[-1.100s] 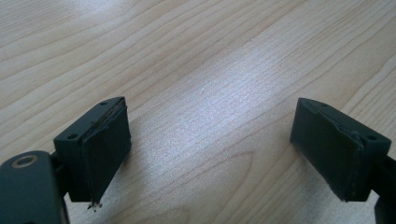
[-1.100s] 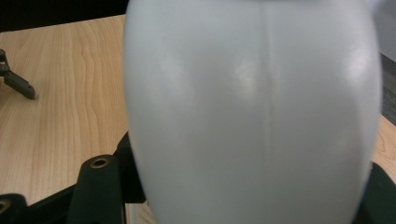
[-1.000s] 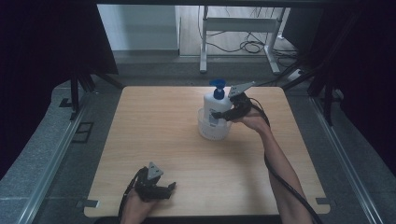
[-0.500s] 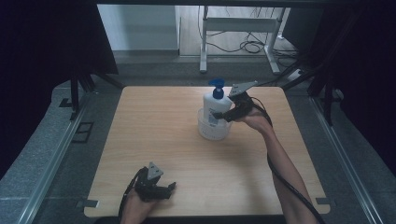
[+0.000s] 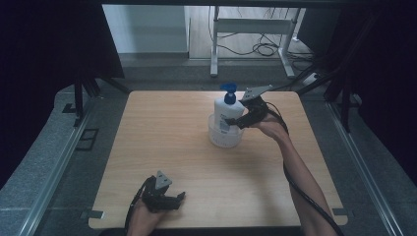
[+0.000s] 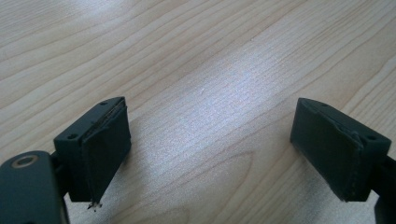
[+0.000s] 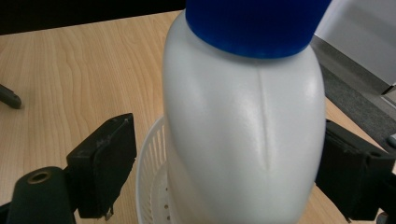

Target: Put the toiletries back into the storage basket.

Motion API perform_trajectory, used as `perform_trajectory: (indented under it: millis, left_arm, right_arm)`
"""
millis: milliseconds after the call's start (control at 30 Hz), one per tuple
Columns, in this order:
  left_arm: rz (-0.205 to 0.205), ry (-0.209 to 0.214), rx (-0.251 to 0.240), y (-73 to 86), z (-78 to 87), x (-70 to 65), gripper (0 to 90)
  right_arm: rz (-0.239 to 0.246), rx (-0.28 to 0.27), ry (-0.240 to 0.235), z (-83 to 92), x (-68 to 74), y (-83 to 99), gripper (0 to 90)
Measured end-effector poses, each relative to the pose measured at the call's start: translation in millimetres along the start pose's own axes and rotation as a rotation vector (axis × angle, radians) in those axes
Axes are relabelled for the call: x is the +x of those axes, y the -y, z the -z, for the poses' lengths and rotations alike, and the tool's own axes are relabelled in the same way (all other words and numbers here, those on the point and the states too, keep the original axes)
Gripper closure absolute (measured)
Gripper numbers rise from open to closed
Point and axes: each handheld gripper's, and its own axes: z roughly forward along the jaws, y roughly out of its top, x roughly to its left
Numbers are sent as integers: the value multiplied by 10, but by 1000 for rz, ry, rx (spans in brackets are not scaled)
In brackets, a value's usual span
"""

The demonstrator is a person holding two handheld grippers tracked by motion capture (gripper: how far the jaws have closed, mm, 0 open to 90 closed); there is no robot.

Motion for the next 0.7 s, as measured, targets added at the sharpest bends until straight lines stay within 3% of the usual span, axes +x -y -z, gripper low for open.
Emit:
perform_trajectory:
  millis: [700]
  left_arm:
    - [1, -1, 0, 0, -1, -1, 118]
  right_arm:
    - [-6, 8, 54, 97, 85, -11, 52]
